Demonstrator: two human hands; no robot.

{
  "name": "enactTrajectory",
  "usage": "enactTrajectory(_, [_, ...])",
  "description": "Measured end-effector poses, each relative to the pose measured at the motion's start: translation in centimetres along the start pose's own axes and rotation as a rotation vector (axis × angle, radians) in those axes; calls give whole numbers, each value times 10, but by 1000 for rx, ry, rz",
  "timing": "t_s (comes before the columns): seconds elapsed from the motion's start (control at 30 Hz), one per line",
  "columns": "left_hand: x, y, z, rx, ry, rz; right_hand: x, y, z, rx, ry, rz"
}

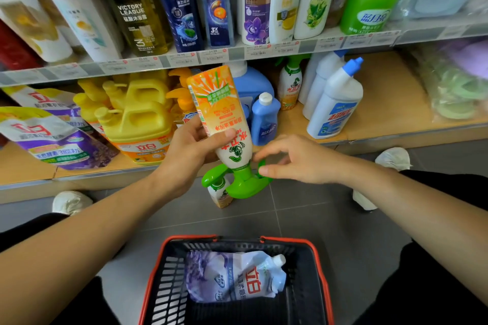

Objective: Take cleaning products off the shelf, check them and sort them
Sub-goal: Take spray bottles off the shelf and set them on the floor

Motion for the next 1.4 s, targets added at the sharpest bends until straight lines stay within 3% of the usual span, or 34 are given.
enactTrajectory(0.13, [-2,0,-6,-86,-104,51,1,-2,-3,-104,-198,1])
enactTrajectory(0.2, [-2,0,-5,-111,-144,56,2,-1,-4,-105,-187,19])
enactTrajectory(0.37, [-3,0,-2,-118,-170,58,-7,6,-16,-12,205,319])
enactTrajectory(0.5, [-1,-1,-4,-145,-220,37,-4,7,-20,13,353,405])
enactTrajectory(0.73, [2,-5,8,-19,-151,-87,-5,11,-19,108,673,383])
enactTrajectory(1.03, [-1,-8,19,89,-14,-13,2,11,-9,286,968,233])
enactTrajectory(1.23, [13,-7,24,31,5,-173,10,12,-16,309,1131,150])
enactTrajectory(1.4, [9,-12,24,36,-16,-120,19,17,-3,443,1219,163])
Point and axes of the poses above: each hand's wrist, its own y-axis towards the middle knuckle, its own x-axis out of the palm, z = x × y, the point moved 7 cm from there along y, towards the middle knuckle, and after that the axes turned 11 degrees about z, right-handed, at the moved point
